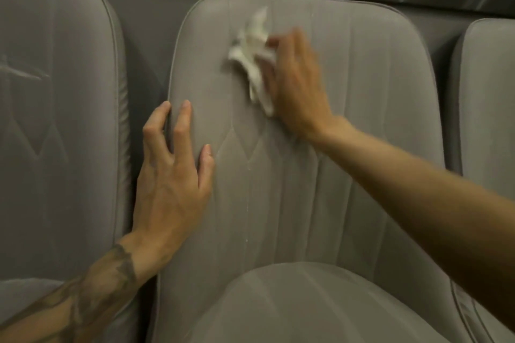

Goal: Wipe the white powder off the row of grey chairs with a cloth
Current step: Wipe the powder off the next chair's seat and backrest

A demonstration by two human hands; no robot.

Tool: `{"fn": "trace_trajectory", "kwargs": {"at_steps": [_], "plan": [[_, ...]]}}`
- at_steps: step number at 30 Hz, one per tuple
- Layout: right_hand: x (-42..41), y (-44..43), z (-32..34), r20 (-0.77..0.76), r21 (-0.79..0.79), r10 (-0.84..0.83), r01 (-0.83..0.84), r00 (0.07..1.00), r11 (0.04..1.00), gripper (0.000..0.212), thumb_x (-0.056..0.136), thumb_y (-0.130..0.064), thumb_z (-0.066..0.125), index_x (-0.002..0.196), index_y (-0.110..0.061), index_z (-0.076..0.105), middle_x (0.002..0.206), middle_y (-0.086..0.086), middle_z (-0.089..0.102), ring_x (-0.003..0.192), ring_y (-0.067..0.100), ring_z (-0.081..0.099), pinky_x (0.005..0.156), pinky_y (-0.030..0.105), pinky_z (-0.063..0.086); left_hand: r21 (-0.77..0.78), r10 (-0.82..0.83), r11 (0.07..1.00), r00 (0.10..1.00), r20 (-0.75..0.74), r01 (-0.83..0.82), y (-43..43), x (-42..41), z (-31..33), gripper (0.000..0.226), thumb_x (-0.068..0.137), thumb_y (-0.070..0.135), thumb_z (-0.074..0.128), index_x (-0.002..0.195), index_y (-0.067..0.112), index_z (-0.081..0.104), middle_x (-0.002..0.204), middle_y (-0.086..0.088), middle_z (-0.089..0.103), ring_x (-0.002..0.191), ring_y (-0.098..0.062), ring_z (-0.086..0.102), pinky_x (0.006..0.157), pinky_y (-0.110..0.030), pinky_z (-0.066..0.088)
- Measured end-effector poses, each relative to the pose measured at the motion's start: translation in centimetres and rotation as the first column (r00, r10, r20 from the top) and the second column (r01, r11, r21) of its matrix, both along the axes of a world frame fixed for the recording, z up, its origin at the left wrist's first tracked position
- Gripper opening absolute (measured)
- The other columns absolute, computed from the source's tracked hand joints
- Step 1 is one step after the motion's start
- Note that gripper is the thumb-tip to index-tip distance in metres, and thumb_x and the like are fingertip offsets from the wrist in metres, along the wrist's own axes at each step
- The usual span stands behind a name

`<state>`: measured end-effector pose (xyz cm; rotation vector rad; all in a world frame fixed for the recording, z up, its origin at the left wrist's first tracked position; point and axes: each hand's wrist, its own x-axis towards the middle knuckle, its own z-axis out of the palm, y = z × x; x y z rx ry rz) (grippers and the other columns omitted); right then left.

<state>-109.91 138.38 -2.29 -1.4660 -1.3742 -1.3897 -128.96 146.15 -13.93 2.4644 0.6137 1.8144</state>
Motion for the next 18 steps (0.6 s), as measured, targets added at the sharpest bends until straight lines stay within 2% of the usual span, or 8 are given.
{"fn": "trace_trajectory", "kwargs": {"at_steps": [2, 4, 6, 8, 10, 11, 15, 18], "plan": [[0.2, 1.2, 4.1, -0.154, 0.161, -0.017, 0.042, 0.988, 0.986, 0.031, 0.099, -0.031, 0.053, 0.112, -0.004, 0.059, 0.108, 0.015, 0.058, 0.094, 0.028, 0.057, 0.081, 0.039, 0.044, -0.006, 0.004, 1.000, 1.000, -0.004, -0.004, 0.0, 0.0, 0.1, 0.064, 0.102, 0.021, 0.058, 0.159, 0.006, 0.032, 0.155, -0.026, 0.029, 0.142, -0.041, 0.039, 0.111, -0.049, 0.047], [-0.6, 2.0, 3.4, -0.205, 0.225, 0.033, 0.015, 0.978, 0.974, 0.030, 0.098, -0.030, 0.055, 0.110, -0.002, 0.058, 0.107, 0.015, 0.059, 0.092, 0.029, 0.058, 0.081, 0.040, 0.046, 0.000, 0.014, 1.000, 1.000, -0.001, -0.014, 0.0, 0.0, 0.0, 0.065, 0.102, 0.021, 0.058, 0.159, 0.006, 0.032, 0.155, -0.026, 0.029, 0.142, -0.040, 0.039, 0.113, -0.047, 0.044], [-2.1, 1.5, -1.4, -0.129, 0.123, 0.071, -0.055, 0.989, 0.991, 0.030, 0.099, -0.026, 0.055, 0.112, 0.000, 0.057, 0.102, 0.022, 0.059, 0.091, 0.037, 0.057, 0.080, 0.046, 0.047, 0.005, 0.017, 1.000, 1.000, -0.006, -0.017, 0.0, 0.0, 0.1, 0.065, 0.102, 0.021, 0.058, 0.159, 0.007, 0.032, 0.155, -0.025, 0.029, 0.142, -0.040, 0.040, 0.112, -0.045, 0.044], [-2.8, 0.0, -6.3, -0.001, -0.069, 0.084, -0.084, 0.996, 0.994, 0.027, 0.102, -0.030, 0.051, 0.114, -0.006, 0.051, 0.098, 0.021, 0.057, 0.089, 0.037, 0.053, 0.079, 0.043, 0.043, 0.001, 0.014, 1.000, 1.000, -0.015, -0.014, -0.1, 0.0, 0.1, 0.064, 0.102, 0.021, 0.058, 0.159, 0.007, 0.032, 0.155, -0.025, 0.030, 0.142, -0.040, 0.040, 0.110, -0.045, 0.045], [-1.7, -1.1, -6.6, 0.065, -0.185, 0.054, -0.042, 0.996, 0.982, 0.025, 0.101, -0.030, 0.052, 0.113, -0.007, 0.051, 0.097, 0.018, 0.056, 0.087, 0.035, 0.053, 0.077, 0.040, 0.039, -0.005, 0.010, 1.000, 1.000, -0.010, -0.010, -0.2, -0.1, 0.0, 0.064, 0.102, 0.021, 0.058, 0.159, 0.007, 0.032, 0.156, -0.025, 0.030, 0.142, -0.040, 0.040, 0.109, -0.046, 0.046], [-0.8, -1.1, -5.1, 0.064, -0.176, 0.025, -0.014, 0.998, 0.984, 0.028, 0.100, -0.029, 0.053, 0.115, -0.006, 0.054, 0.100, 0.019, 0.057, 0.090, 0.036, 0.053, 0.079, 0.041, 0.040, -0.008, 0.004, 1.000, 1.000, -0.006, -0.004, -0.2, -0.1, 0.0, 0.064, 0.102, 0.021, 0.058, 0.159, 0.007, 0.032, 0.156, -0.025, 0.029, 0.141, -0.040, 0.040, 0.109, -0.046, 0.046], [0.8, 0.3, 2.0, -0.117, 0.108, -0.069, 0.082, 0.991, 0.991, 0.032, 0.100, -0.031, 0.051, 0.113, -0.003, 0.058, 0.108, 0.017, 0.058, 0.096, 0.031, 0.056, 0.083, 0.035, 0.039, -0.004, 0.006, 1.000, 1.000, -0.009, -0.006, 0.0, 0.0, 0.0, 0.064, 0.102, 0.020, 0.058, 0.158, 0.006, 0.032, 0.155, -0.026, 0.029, 0.141, -0.041, 0.039, 0.108, -0.049, 0.049], [-0.3, 0.8, -1.0, -0.187, 0.165, -0.033, 0.065, 0.982, 0.984, 0.030, 0.098, -0.026, 0.056, 0.111, 0.001, 0.059, 0.104, 0.020, 0.059, 0.092, 0.036, 0.058, 0.081, 0.043, 0.045, 0.001, 0.003, 1.000, 1.000, -0.014, -0.003, 0.0, 0.0, -0.1, 0.064, 0.102, 0.020, 0.058, 0.159, 0.006, 0.031, 0.155, -0.026, 0.029, 0.141, -0.042, 0.039, 0.108, -0.051, 0.049]]}}
